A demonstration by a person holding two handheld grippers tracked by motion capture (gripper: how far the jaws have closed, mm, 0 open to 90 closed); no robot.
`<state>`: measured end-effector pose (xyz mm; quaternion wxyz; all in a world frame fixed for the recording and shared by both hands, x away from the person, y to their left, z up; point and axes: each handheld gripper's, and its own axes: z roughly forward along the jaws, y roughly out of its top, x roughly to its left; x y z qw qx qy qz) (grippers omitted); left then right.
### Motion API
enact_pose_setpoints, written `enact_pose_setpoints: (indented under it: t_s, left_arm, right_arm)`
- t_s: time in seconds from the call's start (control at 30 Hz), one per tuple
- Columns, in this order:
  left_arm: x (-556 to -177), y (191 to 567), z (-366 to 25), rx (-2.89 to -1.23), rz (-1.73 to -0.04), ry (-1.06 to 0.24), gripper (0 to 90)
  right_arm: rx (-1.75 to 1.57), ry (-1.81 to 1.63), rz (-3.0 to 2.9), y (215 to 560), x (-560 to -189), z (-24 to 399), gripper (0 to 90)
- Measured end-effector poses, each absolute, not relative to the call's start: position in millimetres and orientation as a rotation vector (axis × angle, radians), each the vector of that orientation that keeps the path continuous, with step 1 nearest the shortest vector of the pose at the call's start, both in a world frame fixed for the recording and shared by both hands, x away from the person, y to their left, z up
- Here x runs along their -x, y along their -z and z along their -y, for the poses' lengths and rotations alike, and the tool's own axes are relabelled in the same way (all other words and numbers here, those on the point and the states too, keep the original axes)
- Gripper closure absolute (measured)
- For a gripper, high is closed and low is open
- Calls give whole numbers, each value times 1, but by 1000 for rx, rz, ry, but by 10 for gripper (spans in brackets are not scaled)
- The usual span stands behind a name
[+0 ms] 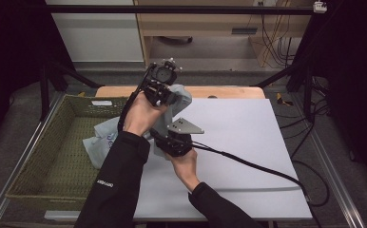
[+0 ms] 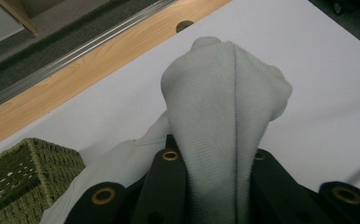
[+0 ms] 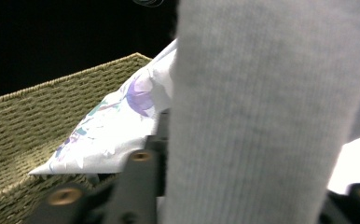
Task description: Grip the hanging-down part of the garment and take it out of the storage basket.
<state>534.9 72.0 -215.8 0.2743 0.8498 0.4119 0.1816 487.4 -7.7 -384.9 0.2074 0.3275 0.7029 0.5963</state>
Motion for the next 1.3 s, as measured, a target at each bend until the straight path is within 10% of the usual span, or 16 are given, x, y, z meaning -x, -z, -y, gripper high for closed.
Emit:
enact_pose_setpoints:
  t_s: [0.2, 1.3]
  left_arm:
    - [-534, 215, -72, -2281, -1106, -491, 834]
    - [-523, 207, -54, -2273, -1037, -485, 833]
  right_arm:
    - [-935, -1634, -1982, 379, -481, 11, 845]
    - [-812, -1599, -1906, 351, -448, 99, 860]
